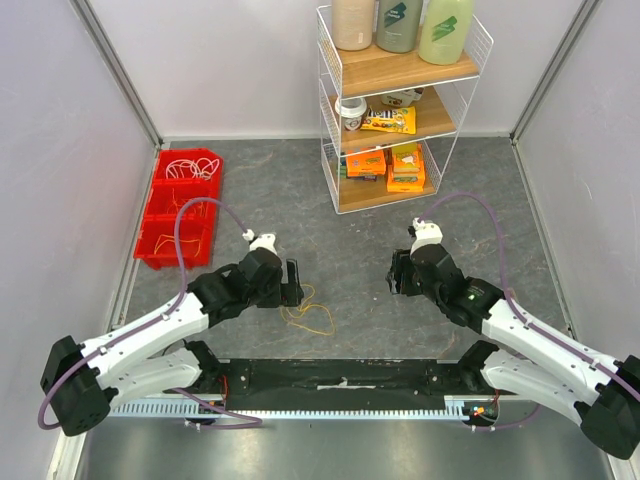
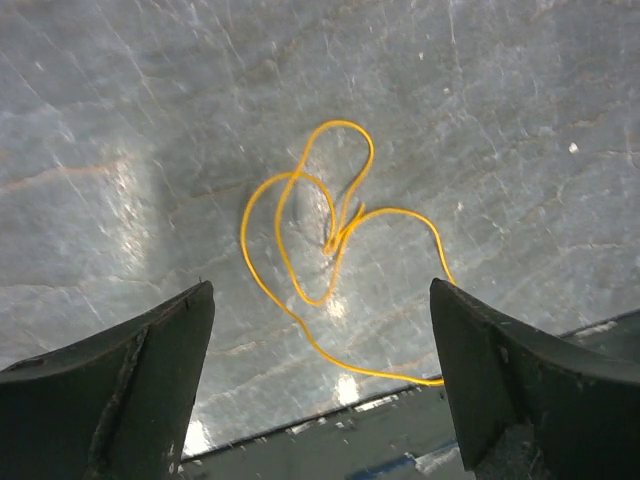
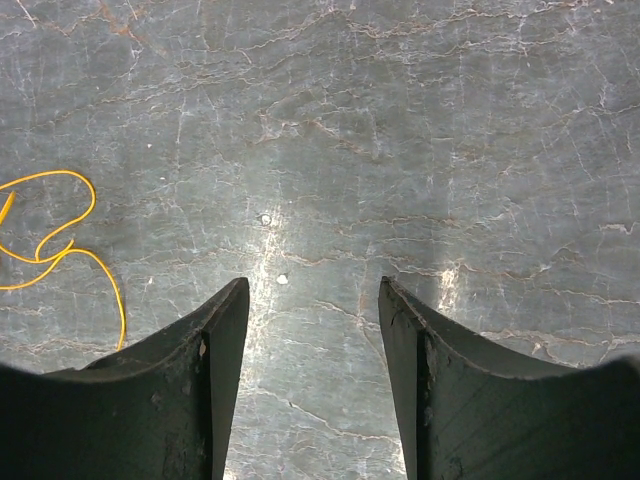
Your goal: Untangle the cables
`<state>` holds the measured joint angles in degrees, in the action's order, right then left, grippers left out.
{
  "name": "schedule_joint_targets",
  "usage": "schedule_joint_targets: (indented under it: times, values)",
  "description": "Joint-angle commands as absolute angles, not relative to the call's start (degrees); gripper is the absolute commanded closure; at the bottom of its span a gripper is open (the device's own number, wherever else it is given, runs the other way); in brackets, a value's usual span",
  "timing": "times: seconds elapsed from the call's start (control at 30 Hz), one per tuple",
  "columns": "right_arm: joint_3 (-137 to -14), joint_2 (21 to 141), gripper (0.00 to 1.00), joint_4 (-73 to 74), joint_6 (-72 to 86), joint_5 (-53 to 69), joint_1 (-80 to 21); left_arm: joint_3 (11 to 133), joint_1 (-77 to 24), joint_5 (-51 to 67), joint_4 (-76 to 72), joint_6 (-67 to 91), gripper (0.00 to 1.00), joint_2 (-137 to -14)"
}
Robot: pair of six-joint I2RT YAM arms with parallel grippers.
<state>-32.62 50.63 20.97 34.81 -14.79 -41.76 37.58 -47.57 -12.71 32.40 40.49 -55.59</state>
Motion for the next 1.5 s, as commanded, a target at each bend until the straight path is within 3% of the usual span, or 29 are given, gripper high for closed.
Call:
schedule_joint_targets:
  times: [0.0, 0.2, 0.3, 0.43, 0.6, 0.63, 0.77, 1.13, 1.17, 1.3, 1.37, 1.47]
  values:
    - [-32.3, 50.5, 0.38, 18.6, 33.7, -13.7, -41.7, 39.3, -47.2, -6.2, 36.7, 51.8, 0.05, -55.0]
    - [-31.9, 49.8, 0.38, 18.5, 33.8, -13.4, -41.7, 36.6, -47.0, -4.4, 45.1, 79.0, 0.04, -52.1]
    - [-31.0, 48.5, 0.38, 18.5, 34.4, -13.4, -41.7, 30.9, -47.0, -4.4, 39.3, 87.8, 0.04, -47.3]
    - [-30.3, 47.6, 0.38, 19.0, 34.7, -13.0, -41.7, 28.6, -46.3, -7.4, 33.9, 91.7, 0.02, -46.1]
    - [-30.2, 46.1, 0.38, 20.1, 34.7, -13.6, -41.7, 29.2, -41.8, -2.7, 29.7, 92.0, 0.02, -52.9]
    - [-30.2, 46.1, 0.38, 20.2, 34.7, -13.7, -41.7, 28.7, -41.0, -1.4, 28.7, 92.5, 0.05, -54.3]
    - [-30.2, 45.2, 0.38, 20.7, 34.9, -13.7, -41.7, 26.1, -38.5, 5.9, 25.2, 96.1, 0.31, -58.4]
    - [-29.8, 44.5, 0.38, 21.2, 35.0, -14.3, -41.7, 25.7, -38.2, 7.7, 26.6, 99.4, 0.32, -61.3]
    - [-29.8, 44.5, 0.38, 21.2, 34.9, -14.3, -41.7, 24.9, -38.3, 8.5, 25.8, 100.4, 0.35, -61.4]
    - [-30.1, 44.7, 0.38, 20.8, 34.9, -14.3, -41.7, 24.4, -37.9, 6.7, 24.4, 99.9, 0.81, -60.8]
    - [-30.2, 44.6, 0.38, 21.0, 34.9, -14.1, -41.7, 26.8, -37.4, 2.3, 27.1, 95.7, 0.98, -59.7]
    - [-30.1, 44.0, 0.38, 21.4, 34.9, -14.2, -41.7, 33.5, -37.4, -8.1, 32.0, 84.9, 0.98, -57.9]
